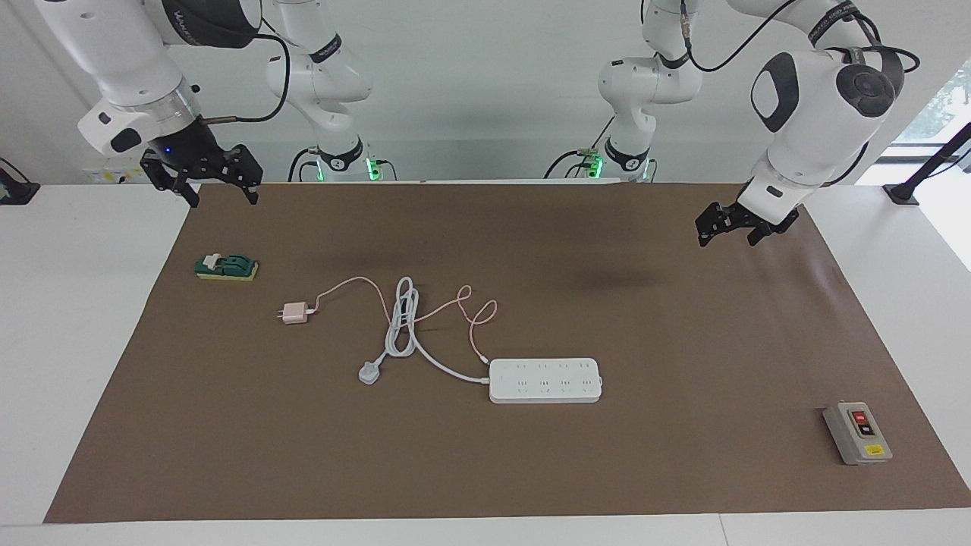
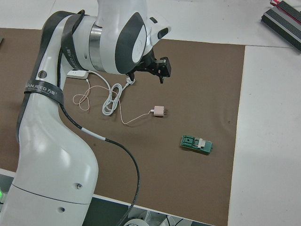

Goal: Plug charger into power strip
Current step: 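Move the left gripper toward the near end of the white power strip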

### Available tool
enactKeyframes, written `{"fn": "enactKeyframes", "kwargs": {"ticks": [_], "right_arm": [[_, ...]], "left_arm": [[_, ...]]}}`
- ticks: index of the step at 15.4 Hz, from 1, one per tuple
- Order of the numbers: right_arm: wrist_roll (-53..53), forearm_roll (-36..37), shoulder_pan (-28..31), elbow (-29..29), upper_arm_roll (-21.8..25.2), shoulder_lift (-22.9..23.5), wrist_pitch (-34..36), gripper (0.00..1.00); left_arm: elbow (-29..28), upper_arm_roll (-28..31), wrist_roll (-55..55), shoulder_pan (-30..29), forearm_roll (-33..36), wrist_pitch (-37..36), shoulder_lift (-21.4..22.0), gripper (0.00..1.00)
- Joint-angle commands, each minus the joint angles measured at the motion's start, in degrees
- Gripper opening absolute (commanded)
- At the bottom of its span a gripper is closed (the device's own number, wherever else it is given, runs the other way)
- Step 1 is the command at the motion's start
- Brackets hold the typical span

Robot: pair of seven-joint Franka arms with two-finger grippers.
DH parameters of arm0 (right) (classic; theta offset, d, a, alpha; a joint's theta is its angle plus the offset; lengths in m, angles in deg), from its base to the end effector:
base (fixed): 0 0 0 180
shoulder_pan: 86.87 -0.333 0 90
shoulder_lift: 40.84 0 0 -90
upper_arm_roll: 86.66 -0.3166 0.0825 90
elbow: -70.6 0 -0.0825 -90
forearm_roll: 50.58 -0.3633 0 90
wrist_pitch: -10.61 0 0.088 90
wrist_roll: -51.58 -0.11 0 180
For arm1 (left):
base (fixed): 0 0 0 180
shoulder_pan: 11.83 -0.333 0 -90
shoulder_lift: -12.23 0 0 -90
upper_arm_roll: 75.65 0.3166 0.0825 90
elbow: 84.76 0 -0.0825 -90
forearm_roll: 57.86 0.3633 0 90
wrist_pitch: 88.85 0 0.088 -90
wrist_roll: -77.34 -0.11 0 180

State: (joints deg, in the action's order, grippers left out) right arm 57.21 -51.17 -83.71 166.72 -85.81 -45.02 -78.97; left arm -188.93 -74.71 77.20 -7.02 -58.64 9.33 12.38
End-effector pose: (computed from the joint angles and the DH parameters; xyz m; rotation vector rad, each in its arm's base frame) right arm 0.5073 -0.0347 0.6114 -3.1259 -0.0441 0.0627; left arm 0.5292 -0.0371 0.5235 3.1256 -0.1053 -0.1601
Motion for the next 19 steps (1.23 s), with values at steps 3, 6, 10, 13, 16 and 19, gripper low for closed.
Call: {"fn": "enactKeyframes", "kwargs": {"ticks": [3, 6, 10, 13, 16, 19], "right_arm": [[1.31, -0.64, 0.97, 0.74, 0.21, -0.74, 1.6, 1.0], [1.31, -0.64, 0.97, 0.74, 0.21, -0.74, 1.6, 1.0], [1.31, -0.64, 1.67, 0.74, 0.29, -0.74, 1.69, 1.0], [1.31, -0.64, 1.76, 0.74, 0.29, -0.74, 2.04, 1.0], [-0.69, -0.64, 1.76, -0.05, 0.29, -0.3, 1.26, 1.0], [-12.1, -0.2, 1.76, -0.14, 0.29, -0.21, 0.99, 1.0]], "left_arm": [[-0.51, -0.06, -0.57, -0.33, -0.54, 0.26, 1.0, 1.0], [-0.51, 0.03, -0.57, -0.33, -0.54, 0.26, 1.0, 1.0], [-0.51, -0.06, -0.57, -0.24, -0.54, 0.26, 1.09, 1.0], [0.1, 0.2, -0.57, -0.41, -0.54, 0.34, 1.09, 1.0], [0.55, 0.73, -1.18, -1.64, -0.71, -1.93, 1.88, 1.0], [-0.5, 1.0, -2.68, -5.15, -13.57, -2.81, 1.36, 1.0]]}}
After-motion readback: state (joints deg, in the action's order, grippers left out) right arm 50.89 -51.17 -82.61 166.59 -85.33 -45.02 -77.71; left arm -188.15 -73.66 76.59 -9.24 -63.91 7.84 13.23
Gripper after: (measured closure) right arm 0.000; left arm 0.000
